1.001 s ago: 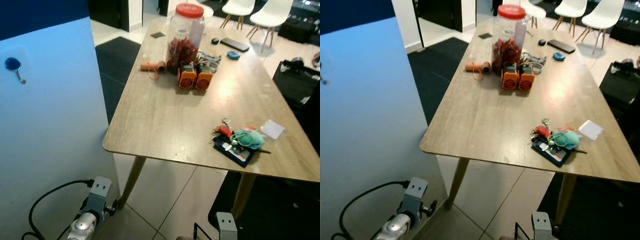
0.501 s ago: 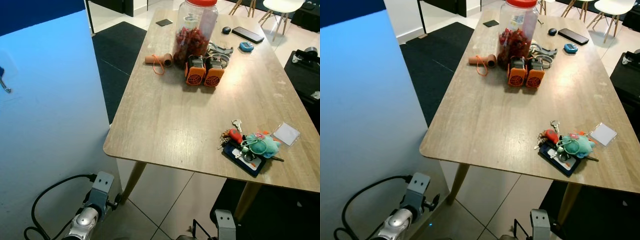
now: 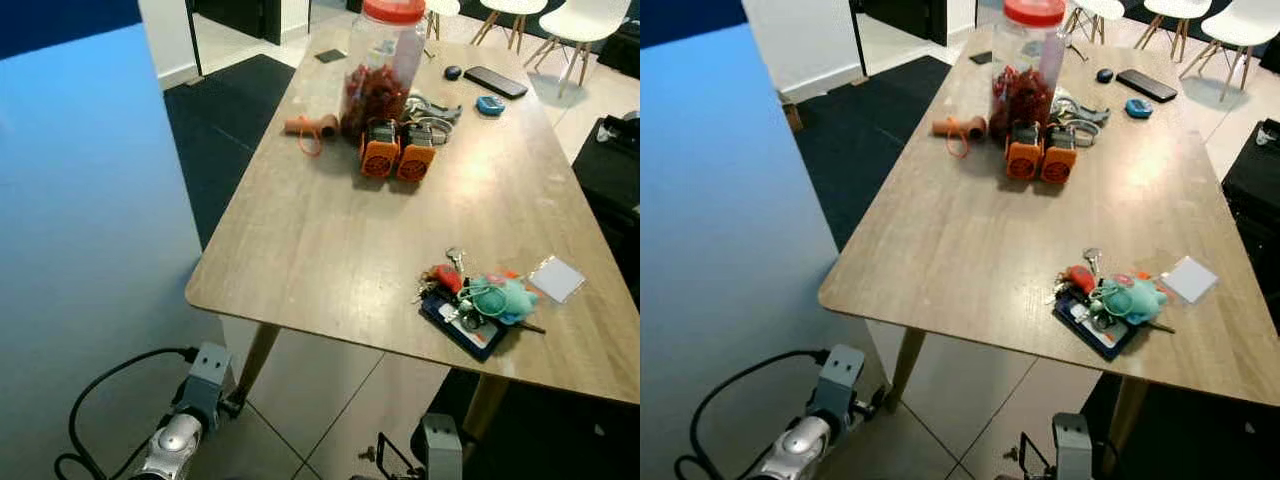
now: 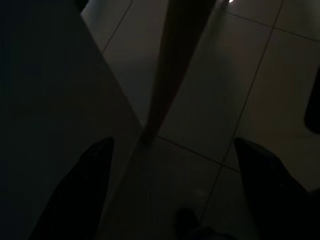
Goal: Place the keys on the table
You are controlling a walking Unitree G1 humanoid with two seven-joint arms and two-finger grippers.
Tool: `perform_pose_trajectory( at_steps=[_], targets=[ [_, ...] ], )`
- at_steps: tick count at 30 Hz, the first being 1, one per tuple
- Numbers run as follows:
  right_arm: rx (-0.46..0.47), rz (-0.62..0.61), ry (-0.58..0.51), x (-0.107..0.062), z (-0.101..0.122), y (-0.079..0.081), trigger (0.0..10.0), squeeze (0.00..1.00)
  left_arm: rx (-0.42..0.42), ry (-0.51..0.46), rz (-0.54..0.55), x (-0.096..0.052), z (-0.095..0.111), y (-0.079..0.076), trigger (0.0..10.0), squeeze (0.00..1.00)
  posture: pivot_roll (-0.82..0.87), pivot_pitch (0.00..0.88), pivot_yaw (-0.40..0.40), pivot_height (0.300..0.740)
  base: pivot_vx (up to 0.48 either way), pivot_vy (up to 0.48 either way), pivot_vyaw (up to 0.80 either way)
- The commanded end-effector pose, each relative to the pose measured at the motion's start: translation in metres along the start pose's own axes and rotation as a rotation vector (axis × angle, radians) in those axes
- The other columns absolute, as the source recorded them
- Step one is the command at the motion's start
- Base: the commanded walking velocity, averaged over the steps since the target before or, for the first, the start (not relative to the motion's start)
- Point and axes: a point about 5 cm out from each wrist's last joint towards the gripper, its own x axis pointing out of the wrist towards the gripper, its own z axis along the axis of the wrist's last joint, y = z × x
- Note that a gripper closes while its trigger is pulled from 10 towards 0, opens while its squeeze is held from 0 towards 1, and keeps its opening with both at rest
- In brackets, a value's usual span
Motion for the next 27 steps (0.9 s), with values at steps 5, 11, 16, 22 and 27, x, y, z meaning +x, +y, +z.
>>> perform_pose_trajectory(
  at_steps=[5, 11, 16, 22, 27],
  targets=[
    [0.020, -0.016, 0.022, -0.002, -0.007, -0.007, 10.0, 0.00, 0.006, 0.031, -0.016, -0.002, -0.007, -0.004, 10.0, 0.00, 0.06, 0.037, -0.031, 0.740, 0.000, -0.334, 0.00],
    [0.023, -0.028, 0.021, -0.004, -0.005, -0.017, 10.0, 0.00, 0.009, 0.034, -0.016, -0.001, -0.006, -0.002, 10.0, 0.00, 0.06, 0.035, -0.030, 0.740, 0.000, -0.331, 0.00],
    [0.025, -0.032, 0.015, -0.005, -0.002, -0.022, 10.0, 0.00, 0.009, 0.039, -0.014, -0.002, -0.006, 0.000, 10.0, 0.00, 0.06, 0.034, -0.028, 0.740, 0.000, -0.332, 0.00],
    [0.027, -0.032, 0.014, -0.005, -0.002, -0.023, 10.0, 0.00, -0.008, 0.059, 0.006, -0.001, -0.008, 0.002, 10.0, 0.00, 0.06, 0.033, -0.029, 0.740, 0.000, 0.000, 0.00],
    [0.027, -0.029, 0.016, -0.005, -0.002, -0.021, 10.0, 0.00, 0.003, 0.062, -0.001, -0.001, -0.007, 0.002, 10.0, 0.00, 0.06, 0.031, -0.029, 0.740, 0.000, 0.000, 0.00]
  ],
)
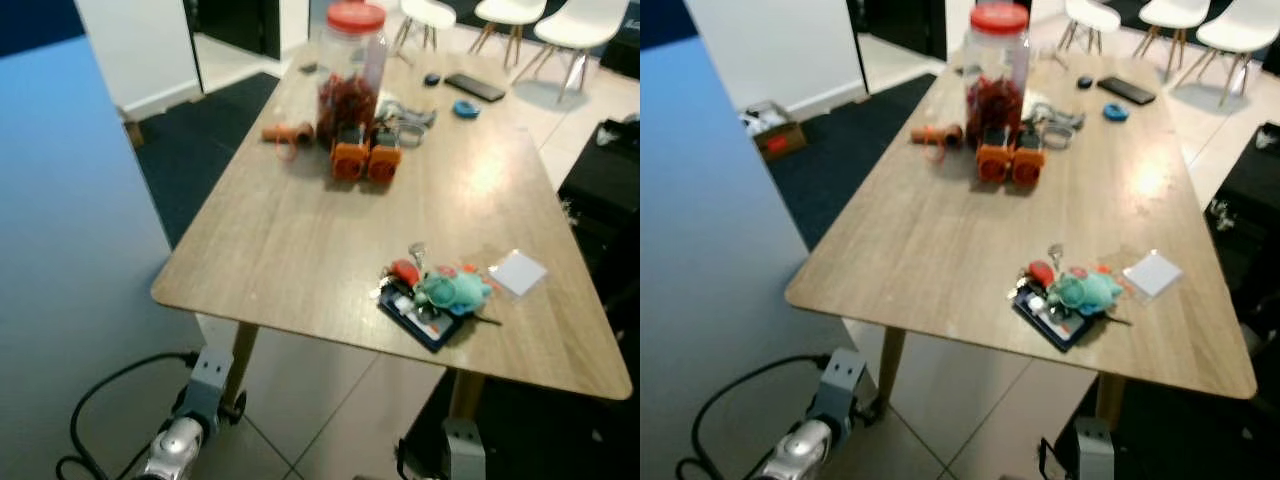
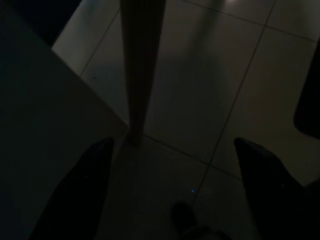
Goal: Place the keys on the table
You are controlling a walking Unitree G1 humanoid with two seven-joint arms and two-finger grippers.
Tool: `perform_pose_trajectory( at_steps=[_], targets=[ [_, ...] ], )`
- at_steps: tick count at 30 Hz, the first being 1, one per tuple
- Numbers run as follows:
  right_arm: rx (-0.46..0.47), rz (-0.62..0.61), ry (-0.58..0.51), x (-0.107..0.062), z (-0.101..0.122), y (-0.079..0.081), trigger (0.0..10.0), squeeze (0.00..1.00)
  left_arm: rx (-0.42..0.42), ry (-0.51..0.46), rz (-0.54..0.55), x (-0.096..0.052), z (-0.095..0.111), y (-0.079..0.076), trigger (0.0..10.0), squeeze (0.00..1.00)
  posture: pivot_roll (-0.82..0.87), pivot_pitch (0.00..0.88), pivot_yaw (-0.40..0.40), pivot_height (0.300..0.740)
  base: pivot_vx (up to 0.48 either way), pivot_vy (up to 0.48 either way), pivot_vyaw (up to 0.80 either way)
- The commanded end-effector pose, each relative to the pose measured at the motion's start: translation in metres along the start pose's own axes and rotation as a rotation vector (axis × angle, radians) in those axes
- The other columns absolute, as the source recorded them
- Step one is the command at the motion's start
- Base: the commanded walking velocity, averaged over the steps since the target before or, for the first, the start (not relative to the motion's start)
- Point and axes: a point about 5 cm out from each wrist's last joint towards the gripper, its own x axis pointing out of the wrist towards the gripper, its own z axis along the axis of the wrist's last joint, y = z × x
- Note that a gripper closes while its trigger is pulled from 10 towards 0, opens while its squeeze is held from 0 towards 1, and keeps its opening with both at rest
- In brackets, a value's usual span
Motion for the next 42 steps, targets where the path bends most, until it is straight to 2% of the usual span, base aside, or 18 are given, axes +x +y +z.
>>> perform_pose_trajectory(
  at_steps=[1, 10, 26, 42],
  targets=[
    [0.012, 0.005, 0.005, 0.001, -0.001, 0.004, 10.0, 0.00, 0.010, 0.029, 0.000, -0.002, -0.006, 0.002, 10.0, 0.00, 0.06, 0.031, -0.029, 0.740, 0.000, 0.000, 0.00],
    [0.014, 0.012, 0.017, 0.002, -0.007, 0.015, 10.0, 0.00, 0.040, 0.028, -0.013, -0.001, -0.005, 0.000, 10.0, 0.00, 0.06, 0.021, -0.026, 0.740, 0.000, 0.000, 0.00],
    [0.017, 0.010, 0.021, 0.000, -0.011, 0.013, 10.0, 0.00, 0.043, 0.033, -0.016, -0.001, -0.004, 0.000, 10.0, 0.00, 0.06, 0.015, -0.024, 0.740, 0.000, -0.389, 0.00],
    [0.035, -0.001, 0.029, 0.000, -0.011, 0.012, 10.0, 0.00, 0.023, 0.048, -0.005, 0.000, -0.004, 0.001, 10.0, 0.00, 0.06, 0.027, -0.025, 0.740, 0.000, 0.000, 0.00]
  ],
)
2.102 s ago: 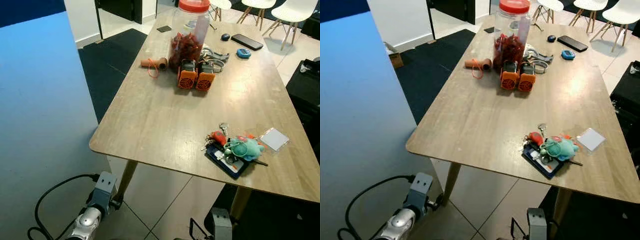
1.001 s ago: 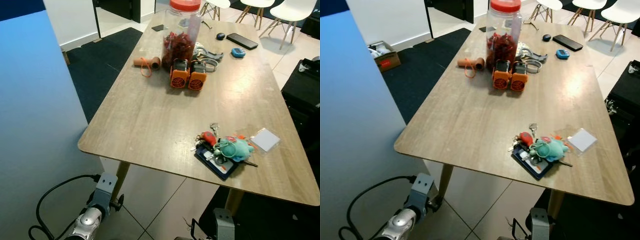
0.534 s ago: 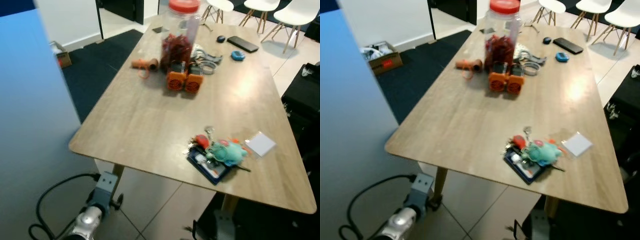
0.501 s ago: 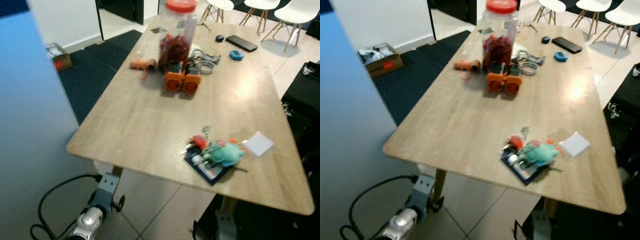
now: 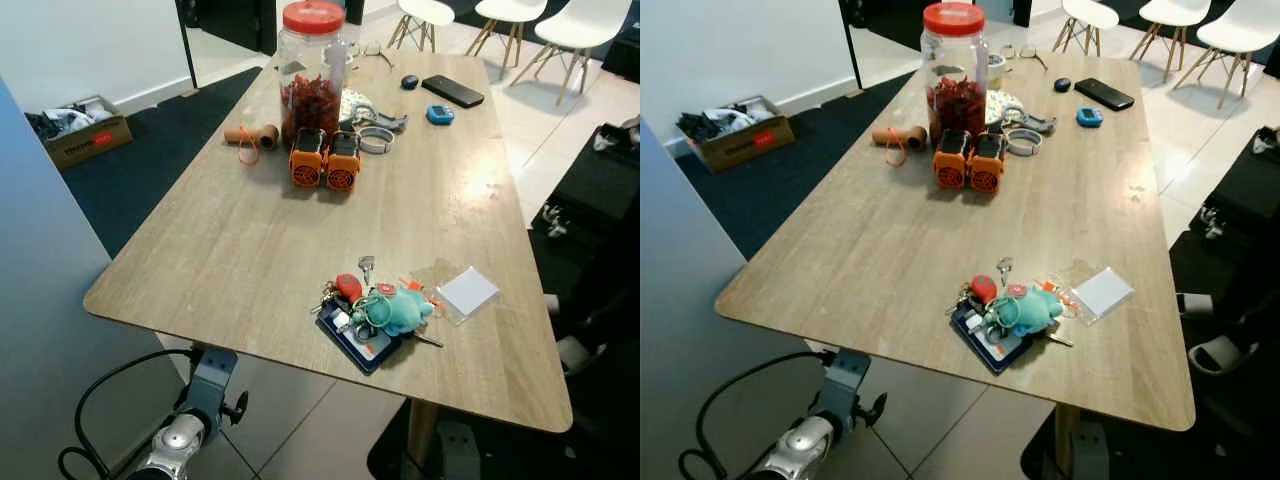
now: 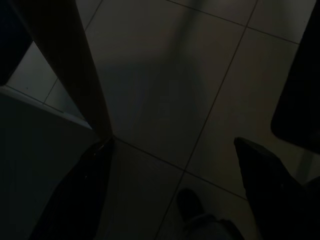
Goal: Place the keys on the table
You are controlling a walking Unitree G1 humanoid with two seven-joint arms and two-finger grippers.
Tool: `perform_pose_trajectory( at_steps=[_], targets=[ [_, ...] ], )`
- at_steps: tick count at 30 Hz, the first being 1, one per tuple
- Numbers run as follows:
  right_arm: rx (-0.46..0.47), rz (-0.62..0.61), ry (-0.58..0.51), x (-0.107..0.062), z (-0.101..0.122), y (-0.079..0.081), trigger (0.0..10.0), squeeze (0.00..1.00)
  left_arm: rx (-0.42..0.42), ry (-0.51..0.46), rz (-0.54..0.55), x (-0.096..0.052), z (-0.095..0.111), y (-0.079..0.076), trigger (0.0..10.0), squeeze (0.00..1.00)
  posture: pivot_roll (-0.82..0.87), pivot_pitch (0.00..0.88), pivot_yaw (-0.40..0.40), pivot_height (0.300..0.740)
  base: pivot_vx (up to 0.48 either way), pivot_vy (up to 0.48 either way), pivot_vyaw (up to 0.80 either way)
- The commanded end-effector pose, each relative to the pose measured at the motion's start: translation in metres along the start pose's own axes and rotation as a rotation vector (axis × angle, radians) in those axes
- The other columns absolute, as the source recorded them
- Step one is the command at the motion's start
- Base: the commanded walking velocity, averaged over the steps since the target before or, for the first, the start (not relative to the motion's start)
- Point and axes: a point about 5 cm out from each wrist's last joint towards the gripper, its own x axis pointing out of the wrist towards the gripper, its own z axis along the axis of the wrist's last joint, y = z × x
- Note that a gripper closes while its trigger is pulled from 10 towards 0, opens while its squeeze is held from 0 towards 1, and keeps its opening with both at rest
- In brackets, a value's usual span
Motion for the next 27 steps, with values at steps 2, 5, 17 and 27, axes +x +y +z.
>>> perform_pose_trajectory(
  at_steps=[2, 5, 17, 27],
  targets=[
    [0.044, -0.010, 0.007, 0.000, -0.003, 0.002, 10.0, 0.00, -0.001, 0.009, 0.007, -0.001, -0.002, 0.001, 10.0, 0.00, 0.06, 0.028, -0.026, 0.740, 0.000, 0.000, 0.00],
    [0.068, -0.021, 0.003, 0.000, -0.003, 0.001, 10.0, 0.00, 0.002, 0.008, 0.007, 0.000, -0.001, 0.001, 10.0, 0.00, 0.06, 0.029, -0.027, 0.740, 0.000, 0.000, 0.00],
    [0.168, -0.105, 0.007, -0.010, -0.021, -0.023, 10.0, 0.00, 0.005, 0.005, -0.001, 0.000, -0.002, -0.004, 10.0, 0.00, 0.06, 0.030, -0.026, 0.740, 0.000, 0.000, 0.00],
    [0.425, -0.416, -0.109, -0.033, -0.021, -0.090, 10.0, 0.00, 0.014, 0.012, -0.004, -0.001, -0.005, -0.005, 10.0, 0.00, 0.05, 0.028, -0.018, 0.740, 0.000, 0.000, 0.00]
  ],
)
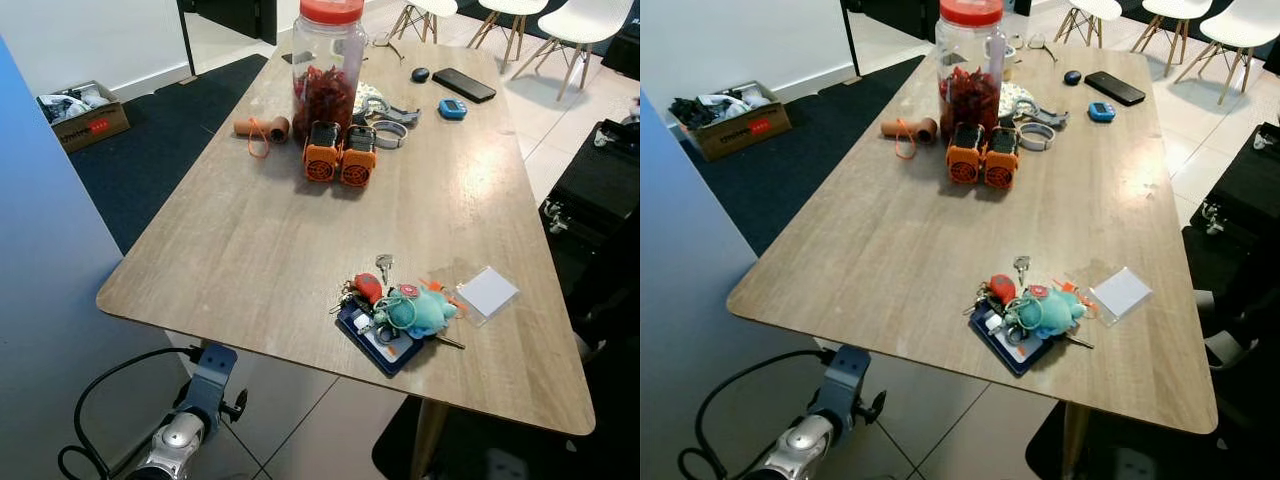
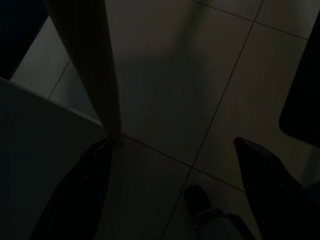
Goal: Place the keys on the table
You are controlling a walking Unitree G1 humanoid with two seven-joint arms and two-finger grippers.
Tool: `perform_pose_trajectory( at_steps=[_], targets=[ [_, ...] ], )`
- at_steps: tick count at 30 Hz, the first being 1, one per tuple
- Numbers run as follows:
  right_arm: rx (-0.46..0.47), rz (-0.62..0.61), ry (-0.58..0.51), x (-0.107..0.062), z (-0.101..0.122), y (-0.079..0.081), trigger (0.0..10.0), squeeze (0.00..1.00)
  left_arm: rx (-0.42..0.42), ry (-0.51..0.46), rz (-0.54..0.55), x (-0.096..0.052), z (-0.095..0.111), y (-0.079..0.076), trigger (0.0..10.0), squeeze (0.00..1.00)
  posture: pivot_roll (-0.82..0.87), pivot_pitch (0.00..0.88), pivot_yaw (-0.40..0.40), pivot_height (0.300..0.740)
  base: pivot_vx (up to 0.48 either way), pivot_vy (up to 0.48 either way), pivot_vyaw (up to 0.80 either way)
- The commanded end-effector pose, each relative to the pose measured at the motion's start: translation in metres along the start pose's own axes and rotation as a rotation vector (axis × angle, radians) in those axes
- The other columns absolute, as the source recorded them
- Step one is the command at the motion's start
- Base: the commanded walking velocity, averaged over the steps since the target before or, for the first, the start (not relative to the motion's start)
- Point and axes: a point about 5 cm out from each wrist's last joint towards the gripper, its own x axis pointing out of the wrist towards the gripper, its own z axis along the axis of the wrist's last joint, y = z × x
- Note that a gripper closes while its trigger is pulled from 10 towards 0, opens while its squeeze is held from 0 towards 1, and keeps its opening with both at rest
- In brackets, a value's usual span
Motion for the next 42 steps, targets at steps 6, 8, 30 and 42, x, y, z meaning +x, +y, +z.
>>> perform_pose_trajectory(
  at_steps=[6, 8, 30, 42],
  targets=[
    [0.169, -0.390, -0.150, -0.018, 0.030, -0.089, 10.0, 0.00, 0.006, 0.028, -0.011, -0.002, -0.007, -0.004, 10.0, 0.00, 0.05, 0.027, -0.021, 0.740, 0.000, 0.000, 0.00],
    [0.201, -0.438, -0.193, -0.022, 0.038, -0.102, 10.0, 0.00, 0.005, 0.029, -0.012, -0.002, -0.007, -0.004, 10.0, 0.00, 0.05, 0.027, -0.021, 0.740, 0.000, 0.000, 0.00],
    [0.241, 0.061, -1.034, -0.066, 0.300, -0.021, 10.0, 0.00, -0.005, 0.033, -0.021, -0.001, -0.007, -0.005, 10.0, 0.00, 0.05, 0.012, -0.029, 0.740, 0.000, 0.000, 0.00],
    [-0.217, 0.633, -0.987, -0.091, 0.312, 0.086, 10.0, 0.00, -0.009, 0.020, -0.022, -0.003, -0.008, -0.002, 10.0, 0.00, 0.06, 0.014, -0.027, 0.740, 0.000, 0.000, 0.00]
  ],
)
